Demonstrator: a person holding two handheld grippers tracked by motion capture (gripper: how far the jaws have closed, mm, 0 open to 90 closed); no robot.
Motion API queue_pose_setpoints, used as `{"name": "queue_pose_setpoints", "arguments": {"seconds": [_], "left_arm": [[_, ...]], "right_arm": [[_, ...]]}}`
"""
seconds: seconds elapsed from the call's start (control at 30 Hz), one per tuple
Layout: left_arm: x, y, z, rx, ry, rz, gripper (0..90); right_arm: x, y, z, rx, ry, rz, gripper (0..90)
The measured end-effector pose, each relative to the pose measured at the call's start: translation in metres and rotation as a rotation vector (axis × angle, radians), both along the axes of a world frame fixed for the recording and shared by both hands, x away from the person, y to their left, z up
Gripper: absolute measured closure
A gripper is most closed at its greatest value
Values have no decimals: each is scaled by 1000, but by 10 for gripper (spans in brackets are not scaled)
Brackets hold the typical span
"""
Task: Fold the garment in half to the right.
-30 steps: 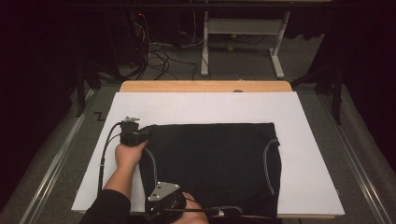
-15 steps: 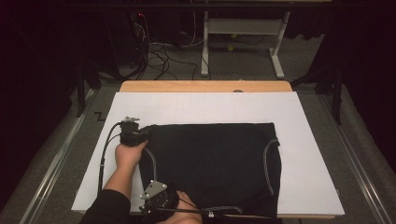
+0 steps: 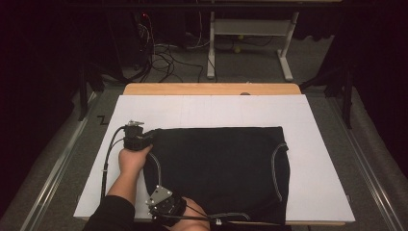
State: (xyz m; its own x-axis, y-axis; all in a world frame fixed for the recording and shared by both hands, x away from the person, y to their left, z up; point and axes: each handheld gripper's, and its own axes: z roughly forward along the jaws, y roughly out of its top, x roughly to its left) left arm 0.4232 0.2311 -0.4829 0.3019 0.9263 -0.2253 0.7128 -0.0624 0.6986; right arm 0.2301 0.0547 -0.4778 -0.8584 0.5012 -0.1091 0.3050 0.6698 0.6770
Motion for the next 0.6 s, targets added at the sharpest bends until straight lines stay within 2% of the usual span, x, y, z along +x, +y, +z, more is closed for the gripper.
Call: {"name": "queue_pose_setpoints", "arguments": {"seconds": [0.27, 0.43, 0.6], "left_arm": [[0, 0, 0, 0, 0, 0, 715], [0, 0, 0, 2, 0, 1, 714], [0, 0, 0, 1, 0, 0, 714]], "right_arm": [[6, -4, 2, -10, -16, 2, 693], [9, -6, 2, -8, -12, 5, 723], [11, -8, 3, 8, 24, 10, 735]]}}
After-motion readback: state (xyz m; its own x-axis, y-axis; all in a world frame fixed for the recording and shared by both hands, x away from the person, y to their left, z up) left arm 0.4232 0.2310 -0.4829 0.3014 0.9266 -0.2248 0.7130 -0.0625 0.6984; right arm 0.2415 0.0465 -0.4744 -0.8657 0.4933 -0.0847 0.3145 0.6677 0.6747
